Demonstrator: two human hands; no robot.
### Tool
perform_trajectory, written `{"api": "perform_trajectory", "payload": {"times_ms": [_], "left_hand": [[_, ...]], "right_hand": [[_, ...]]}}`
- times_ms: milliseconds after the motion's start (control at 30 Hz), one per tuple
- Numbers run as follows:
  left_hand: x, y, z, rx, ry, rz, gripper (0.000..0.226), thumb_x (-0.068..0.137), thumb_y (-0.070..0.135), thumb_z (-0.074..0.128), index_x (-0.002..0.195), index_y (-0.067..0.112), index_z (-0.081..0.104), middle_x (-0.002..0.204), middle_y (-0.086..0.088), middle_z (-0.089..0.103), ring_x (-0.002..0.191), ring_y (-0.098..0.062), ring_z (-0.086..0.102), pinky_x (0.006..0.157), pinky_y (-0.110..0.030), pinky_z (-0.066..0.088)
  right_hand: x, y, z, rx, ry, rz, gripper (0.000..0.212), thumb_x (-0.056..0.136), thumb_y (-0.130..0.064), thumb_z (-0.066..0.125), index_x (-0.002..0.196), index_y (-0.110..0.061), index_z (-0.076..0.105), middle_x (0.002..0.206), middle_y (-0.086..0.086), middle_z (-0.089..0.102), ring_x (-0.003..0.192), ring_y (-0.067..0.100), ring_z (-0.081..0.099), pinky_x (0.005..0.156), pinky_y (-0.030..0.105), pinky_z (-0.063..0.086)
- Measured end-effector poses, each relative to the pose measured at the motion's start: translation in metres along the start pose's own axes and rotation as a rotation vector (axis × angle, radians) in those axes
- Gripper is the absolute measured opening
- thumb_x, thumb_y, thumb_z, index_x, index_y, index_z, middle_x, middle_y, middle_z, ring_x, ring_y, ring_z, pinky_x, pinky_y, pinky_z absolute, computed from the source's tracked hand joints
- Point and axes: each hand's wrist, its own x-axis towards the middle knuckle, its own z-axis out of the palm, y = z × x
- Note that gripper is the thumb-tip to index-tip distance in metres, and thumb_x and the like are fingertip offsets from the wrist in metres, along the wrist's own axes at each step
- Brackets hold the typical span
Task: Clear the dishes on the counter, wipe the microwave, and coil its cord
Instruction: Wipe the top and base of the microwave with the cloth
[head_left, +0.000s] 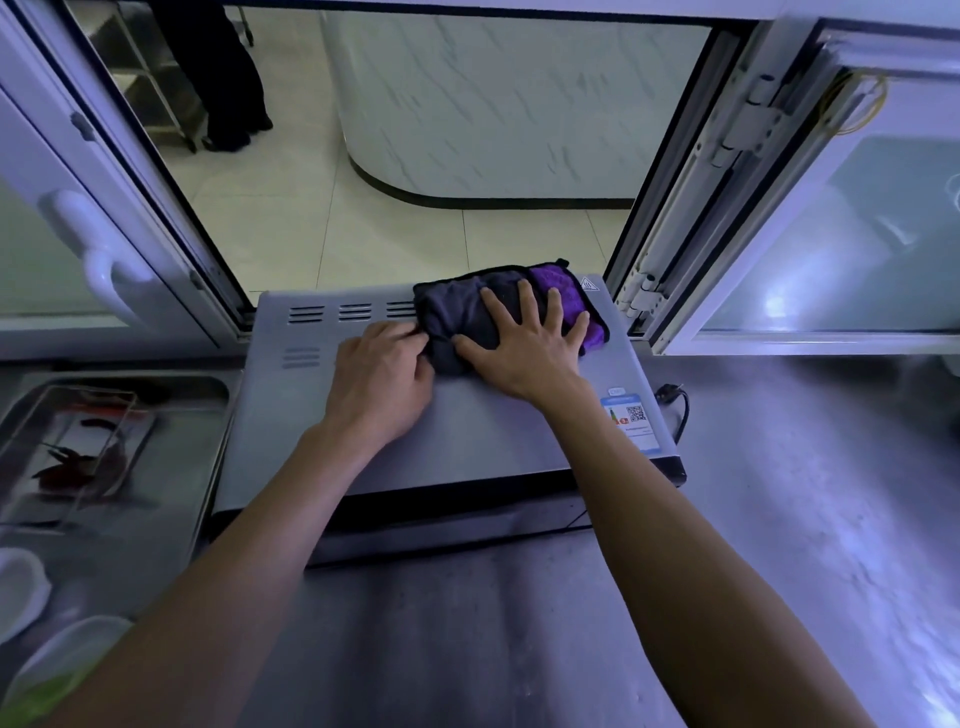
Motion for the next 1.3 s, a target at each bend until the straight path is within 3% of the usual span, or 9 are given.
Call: {"api": "perform_trajectory", "payload": {"times_ms": [100,333,433,567,800,1300], "left_hand": [[0.005,0.004,0.001,-0.008,-0.004,-0.003,0.025,0.092,0.019,0.048,0.106,0.012,0.068,0.117,-0.001,0.063,0.115,-0.029,0.052,0.088,-0.042,0.045],[0.008,0.032,0.006,-0.043,-0.05,0.08,0.035,0.096,0.026,0.048,0.126,0.016,0.063,0.138,0.001,0.055,0.129,-0.025,0.045,0.102,-0.044,0.041],[0.005,0.044,0.007,-0.053,-0.055,0.103,0.034,0.096,0.025,0.049,0.125,0.014,0.064,0.139,-0.001,0.056,0.131,-0.026,0.045,0.103,-0.045,0.041],[-0.004,0.039,0.003,-0.033,-0.068,0.109,0.035,0.098,0.026,0.048,0.127,0.014,0.062,0.14,0.0,0.055,0.132,-0.025,0.043,0.103,-0.045,0.04],[-0.032,-0.013,-0.013,0.022,-0.049,0.046,0.036,0.096,0.024,0.048,0.128,0.013,0.061,0.139,-0.002,0.054,0.13,-0.026,0.046,0.102,-0.048,0.042],[-0.087,-0.133,-0.05,0.052,0.034,-0.088,0.037,0.093,0.024,0.051,0.127,0.016,0.062,0.136,-0.003,0.058,0.126,-0.026,0.051,0.1,-0.045,0.043]], "right_hand": [[0.005,0.008,-0.002,-0.001,0.008,-0.002,0.092,0.071,-0.09,0.017,0.154,-0.051,0.007,0.168,-0.003,-0.001,0.153,0.033,-0.01,0.114,0.066,-0.012],[0.0,0.051,-0.014,-0.002,0.021,0.082,0.089,0.075,-0.087,0.02,0.154,-0.049,0.006,0.168,-0.006,-0.002,0.153,0.032,-0.008,0.117,0.064,-0.004],[-0.005,0.069,-0.017,-0.01,-0.006,0.09,0.085,0.078,-0.087,0.021,0.154,-0.051,0.003,0.168,-0.007,-0.005,0.153,0.03,-0.009,0.118,0.063,0.002],[-0.009,0.068,-0.018,-0.016,-0.028,0.09,0.088,0.077,-0.088,0.018,0.154,-0.05,0.0,0.168,-0.004,-0.008,0.153,0.033,-0.012,0.117,0.066,-0.001],[-0.016,0.021,-0.007,-0.029,-0.027,0.077,0.086,0.082,-0.084,0.018,0.156,-0.045,-0.002,0.167,0.004,-0.011,0.151,0.039,-0.015,0.113,0.071,-0.009],[-0.018,-0.144,0.035,-0.05,-0.052,-0.092,0.09,0.079,-0.089,0.013,0.155,-0.045,-0.005,0.166,0.006,-0.015,0.149,0.044,-0.018,0.11,0.073,-0.012]]}}
